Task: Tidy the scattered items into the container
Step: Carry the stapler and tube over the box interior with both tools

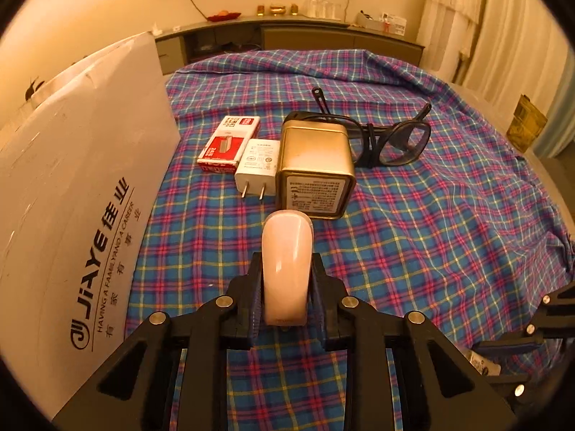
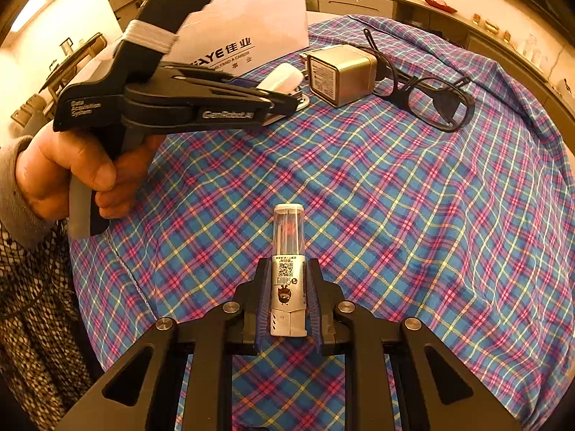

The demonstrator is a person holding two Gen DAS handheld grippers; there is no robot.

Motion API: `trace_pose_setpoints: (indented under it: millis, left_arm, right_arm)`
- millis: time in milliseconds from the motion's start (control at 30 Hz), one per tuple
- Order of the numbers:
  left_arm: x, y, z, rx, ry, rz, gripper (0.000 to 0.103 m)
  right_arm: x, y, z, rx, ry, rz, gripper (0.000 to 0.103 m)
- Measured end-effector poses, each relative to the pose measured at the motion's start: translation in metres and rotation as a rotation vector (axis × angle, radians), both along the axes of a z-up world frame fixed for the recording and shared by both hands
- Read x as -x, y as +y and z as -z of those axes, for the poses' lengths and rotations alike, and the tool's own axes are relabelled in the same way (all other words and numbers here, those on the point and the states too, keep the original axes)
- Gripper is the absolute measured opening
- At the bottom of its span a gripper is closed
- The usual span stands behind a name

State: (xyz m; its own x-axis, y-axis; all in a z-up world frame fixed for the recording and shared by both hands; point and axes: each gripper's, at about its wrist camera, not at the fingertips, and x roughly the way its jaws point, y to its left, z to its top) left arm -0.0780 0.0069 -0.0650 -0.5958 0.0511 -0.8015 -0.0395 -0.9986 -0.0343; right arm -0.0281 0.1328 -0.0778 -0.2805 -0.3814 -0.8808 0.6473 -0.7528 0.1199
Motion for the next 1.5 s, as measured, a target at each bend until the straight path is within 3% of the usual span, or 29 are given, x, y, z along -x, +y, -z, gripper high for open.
trace_pose_setpoints:
  millis: [667, 967, 1500]
  left_arm:
    - [-0.035, -0.035, -0.064, -0.192, 0.118, -0.048, 0.024]
    - [-0.050, -0.046, -0.090, -0.223, 0.189, -0.034, 0.024]
    - [-0.071, -0.073, -0.123, -0.279, 0.271, -0.029, 0.024]
  right_arm:
    - [0.021, 0.007, -0.023, 0.205, -0.042, 0.120, 0.021]
    - [0.007, 0.011, -0.045, 0.289, -0.027, 0.178, 0.021]
    - [0.004, -0.025, -0.095, 0.412, 0.037, 0.203, 0.021]
